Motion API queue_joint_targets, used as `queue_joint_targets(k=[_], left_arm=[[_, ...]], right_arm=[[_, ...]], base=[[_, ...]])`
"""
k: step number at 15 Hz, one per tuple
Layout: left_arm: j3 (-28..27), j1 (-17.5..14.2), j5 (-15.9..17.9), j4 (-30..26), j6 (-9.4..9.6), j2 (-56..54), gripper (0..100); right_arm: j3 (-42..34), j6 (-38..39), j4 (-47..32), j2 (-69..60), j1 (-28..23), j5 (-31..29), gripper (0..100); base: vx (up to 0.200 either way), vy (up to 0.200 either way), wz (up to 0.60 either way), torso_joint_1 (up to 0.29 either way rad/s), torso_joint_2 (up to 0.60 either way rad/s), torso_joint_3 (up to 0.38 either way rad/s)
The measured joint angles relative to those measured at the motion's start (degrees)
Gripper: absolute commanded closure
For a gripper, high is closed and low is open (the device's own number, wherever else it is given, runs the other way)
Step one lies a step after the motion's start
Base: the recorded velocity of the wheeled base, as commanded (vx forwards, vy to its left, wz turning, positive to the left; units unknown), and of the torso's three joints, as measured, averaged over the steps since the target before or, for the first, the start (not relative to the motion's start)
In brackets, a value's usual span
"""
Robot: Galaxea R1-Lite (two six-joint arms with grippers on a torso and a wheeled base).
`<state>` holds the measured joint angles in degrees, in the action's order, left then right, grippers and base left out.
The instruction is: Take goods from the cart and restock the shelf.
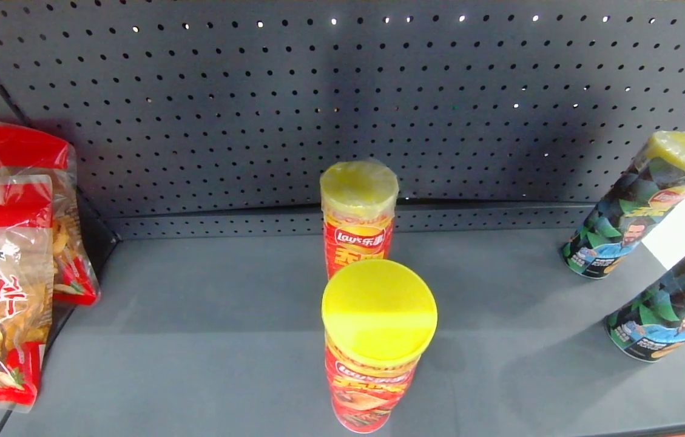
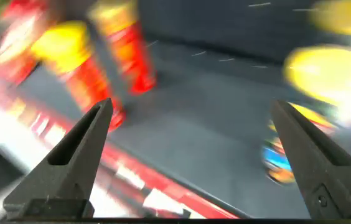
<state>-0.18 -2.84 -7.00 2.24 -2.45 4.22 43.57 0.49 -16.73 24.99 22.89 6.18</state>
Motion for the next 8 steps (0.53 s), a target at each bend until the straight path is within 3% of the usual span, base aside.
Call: queue_joint_targets(k=[2,5,8], left_arm=[[0.0,0.0,0.0,0.0,0.02,0.0,0],[0.0,0.0,0.0,0.0,0.0,0.0,0],[0.0,0.0,0.0,0.0,0.0,0.0,0]], right_arm=[[-0.6,2.7,0.1,-2.6,-1.0,-7.7,0],[-10.0,2.6,3.7,-6.1,-6.8,-9.4,0],[-24.3,1.4,17.9,-8.6,-11.3,-9.4,0]], base=[[0.0,0.0,0.0,0.0,0.0,0.0],[0.0,0.0,0.0,0.0,0.0,0.0],[0.0,0.0,0.0,0.0,0.0,0.0]])
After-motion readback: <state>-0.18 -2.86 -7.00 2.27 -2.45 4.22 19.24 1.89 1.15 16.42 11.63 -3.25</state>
